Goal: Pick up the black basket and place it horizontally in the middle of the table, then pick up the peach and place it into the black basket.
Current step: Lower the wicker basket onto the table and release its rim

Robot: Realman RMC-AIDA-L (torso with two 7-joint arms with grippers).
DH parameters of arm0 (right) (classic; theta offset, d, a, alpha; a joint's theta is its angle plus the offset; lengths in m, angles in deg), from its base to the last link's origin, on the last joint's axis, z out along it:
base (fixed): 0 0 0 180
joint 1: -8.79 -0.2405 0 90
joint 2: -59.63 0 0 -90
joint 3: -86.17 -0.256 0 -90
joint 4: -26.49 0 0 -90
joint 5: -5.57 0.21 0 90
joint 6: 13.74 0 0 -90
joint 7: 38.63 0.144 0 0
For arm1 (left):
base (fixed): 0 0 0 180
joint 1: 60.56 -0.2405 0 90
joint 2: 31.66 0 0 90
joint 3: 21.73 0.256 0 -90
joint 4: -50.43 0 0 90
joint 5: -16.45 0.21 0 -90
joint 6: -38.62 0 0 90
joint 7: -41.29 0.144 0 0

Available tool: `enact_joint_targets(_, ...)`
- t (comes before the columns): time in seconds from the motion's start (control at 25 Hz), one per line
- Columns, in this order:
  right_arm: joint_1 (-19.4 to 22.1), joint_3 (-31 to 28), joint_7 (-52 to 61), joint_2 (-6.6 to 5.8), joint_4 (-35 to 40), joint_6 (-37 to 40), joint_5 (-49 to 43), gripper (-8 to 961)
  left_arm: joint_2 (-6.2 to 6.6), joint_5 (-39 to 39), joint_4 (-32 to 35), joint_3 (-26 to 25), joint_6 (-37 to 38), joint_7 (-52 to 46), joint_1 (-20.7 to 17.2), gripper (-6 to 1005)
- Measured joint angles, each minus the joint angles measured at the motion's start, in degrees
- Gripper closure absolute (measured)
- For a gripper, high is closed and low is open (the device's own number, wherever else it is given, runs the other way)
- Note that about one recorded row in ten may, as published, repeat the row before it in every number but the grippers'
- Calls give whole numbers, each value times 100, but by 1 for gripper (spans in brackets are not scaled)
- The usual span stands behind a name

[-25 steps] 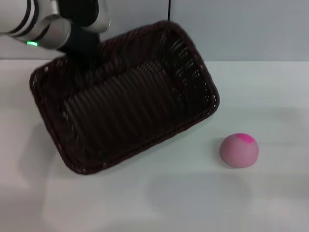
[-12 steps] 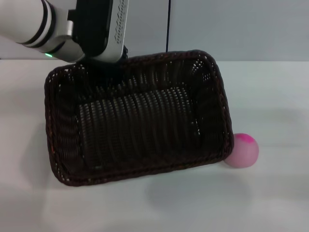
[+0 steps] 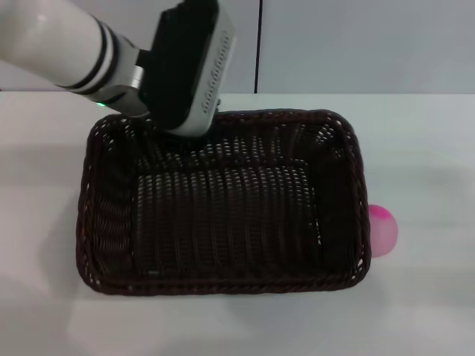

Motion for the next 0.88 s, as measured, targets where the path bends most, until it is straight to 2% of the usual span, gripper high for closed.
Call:
enact_joint_targets(0.08, 31, -27, 0, 0, -18, -9, 9, 210, -7, -79, -12, 196, -279, 273, 5, 751)
enact_joint_targets(0.32, 104, -38, 9, 0, -36, -15, 37, 210, -23, -219, -81, 333, -655, 531, -10, 741)
enact_joint_targets(0.72, 38, -40, 9, 0, -8, -196, 40, 211, 10, -260, -39, 301, -1000, 52, -158, 725)
enact_joint_targets(0.88, -3, -43, 9, 0, -1, -301, 41, 211, 12, -84, -65, 402, -1486, 42, -296, 719)
